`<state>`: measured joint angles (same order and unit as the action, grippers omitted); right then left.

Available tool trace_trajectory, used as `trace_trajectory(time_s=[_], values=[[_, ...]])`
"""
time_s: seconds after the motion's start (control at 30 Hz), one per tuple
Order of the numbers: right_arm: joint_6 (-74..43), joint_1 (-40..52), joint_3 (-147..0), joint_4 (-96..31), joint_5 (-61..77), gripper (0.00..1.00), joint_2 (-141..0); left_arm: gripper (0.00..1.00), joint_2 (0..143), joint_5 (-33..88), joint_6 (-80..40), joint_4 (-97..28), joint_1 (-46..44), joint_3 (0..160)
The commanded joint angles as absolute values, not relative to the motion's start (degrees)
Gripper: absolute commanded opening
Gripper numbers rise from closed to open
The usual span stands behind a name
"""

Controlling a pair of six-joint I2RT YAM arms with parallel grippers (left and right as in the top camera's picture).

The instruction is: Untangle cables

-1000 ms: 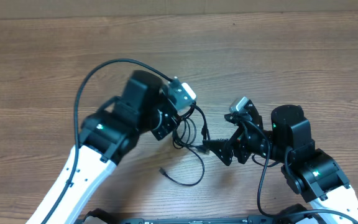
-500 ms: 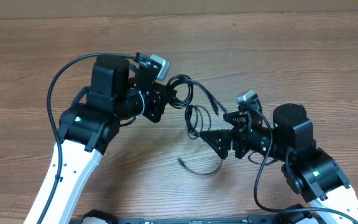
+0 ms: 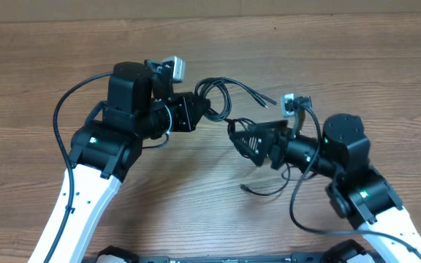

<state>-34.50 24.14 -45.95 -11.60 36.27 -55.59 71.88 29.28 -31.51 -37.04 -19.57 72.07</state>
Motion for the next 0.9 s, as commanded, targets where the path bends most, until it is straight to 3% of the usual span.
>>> trace_trajectory(time_s=[0.0, 0.4, 0.5, 0.57, 0.67, 0.73, 0.87], values=[[-39.68, 24.38, -47.27, -7.7, 40.12, 0.75, -58.89, 0.04, 70.39, 31.77, -33.91, -35.64, -20.71, 73.67], [-39.62, 24.36, -47.27, -0.19, 41.95, 0.66, -60.84, 0.04, 70.5, 34.54, -34.98, -35.18, -23.92, 73.67], [-39.62, 24.36, -47.27, -0.25, 40.97, 0.54, -60.84, 0.04, 70.5, 34.57, -35.18, -34.39, -25.26, 73.67], [-39.64, 24.36, -47.27, -0.23, 41.04, 0.33, -60.84, 0.04, 70.5, 34.54, -35.46, -34.2, -25.43, 73.67], [-39.64, 24.36, -47.27, -0.23, 41.01, 0.1, -60.84, 0.04, 70.5, 34.59, -36.07, -34.2, -25.45, 73.67], [-39.64, 24.36, -47.27, -0.23, 41.01, 0.04, -60.84, 0.04, 70.5, 34.57, -36.03, -34.28, -25.45, 73.67], [-39.62, 24.36, -47.27, -0.23, 41.01, 0.04, -60.84, 0.04, 70.48, 34.37, -36.01, -34.22, -25.45, 73.67]])
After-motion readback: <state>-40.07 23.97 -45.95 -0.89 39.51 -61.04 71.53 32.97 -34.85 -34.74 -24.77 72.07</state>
